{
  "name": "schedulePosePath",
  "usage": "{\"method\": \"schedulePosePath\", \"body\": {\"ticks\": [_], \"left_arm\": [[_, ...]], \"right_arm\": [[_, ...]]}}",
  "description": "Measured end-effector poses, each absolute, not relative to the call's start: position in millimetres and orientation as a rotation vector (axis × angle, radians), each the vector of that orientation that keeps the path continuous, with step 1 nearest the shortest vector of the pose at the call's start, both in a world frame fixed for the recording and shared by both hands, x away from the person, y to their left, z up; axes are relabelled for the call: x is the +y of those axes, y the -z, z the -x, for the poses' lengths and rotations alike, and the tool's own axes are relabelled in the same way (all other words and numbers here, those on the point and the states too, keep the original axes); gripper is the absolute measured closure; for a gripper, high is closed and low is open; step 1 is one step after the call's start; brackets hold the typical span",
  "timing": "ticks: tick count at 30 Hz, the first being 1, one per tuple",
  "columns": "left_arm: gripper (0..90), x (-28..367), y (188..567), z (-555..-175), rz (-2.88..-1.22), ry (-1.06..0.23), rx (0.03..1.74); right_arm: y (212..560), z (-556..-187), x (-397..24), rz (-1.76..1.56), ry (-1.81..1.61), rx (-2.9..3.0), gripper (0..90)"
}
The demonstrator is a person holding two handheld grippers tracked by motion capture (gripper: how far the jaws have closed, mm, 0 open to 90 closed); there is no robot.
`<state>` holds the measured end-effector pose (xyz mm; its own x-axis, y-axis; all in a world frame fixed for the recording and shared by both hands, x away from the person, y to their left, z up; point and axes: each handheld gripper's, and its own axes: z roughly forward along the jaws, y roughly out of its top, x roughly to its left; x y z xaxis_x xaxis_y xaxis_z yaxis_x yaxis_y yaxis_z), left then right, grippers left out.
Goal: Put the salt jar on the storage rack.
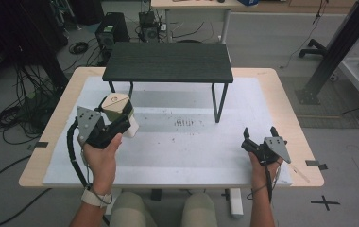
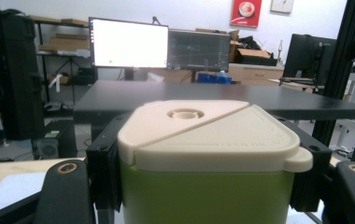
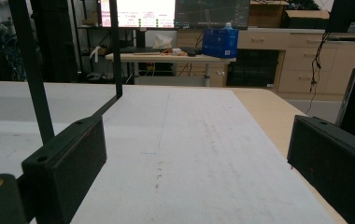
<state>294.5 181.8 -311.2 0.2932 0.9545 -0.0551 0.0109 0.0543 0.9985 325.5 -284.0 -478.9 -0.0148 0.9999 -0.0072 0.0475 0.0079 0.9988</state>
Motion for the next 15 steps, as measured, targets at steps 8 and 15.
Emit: {"method": "schedulePosePath", "body": {"ticks": [8,15], "left_arm": [[31.0,179.7,292.4,-302.5,-1.298,-0.948,0.993],[31.0,175.2,271.0,-315.3,-1.299,-0.939,0.971]], "right_arm": [[478.9,-325.6,-284.0,-1.231,-1.191,1.259,4.8],[478.9,-325.5,-283.8,-1.235,-1.191,1.259,4.8]]}}
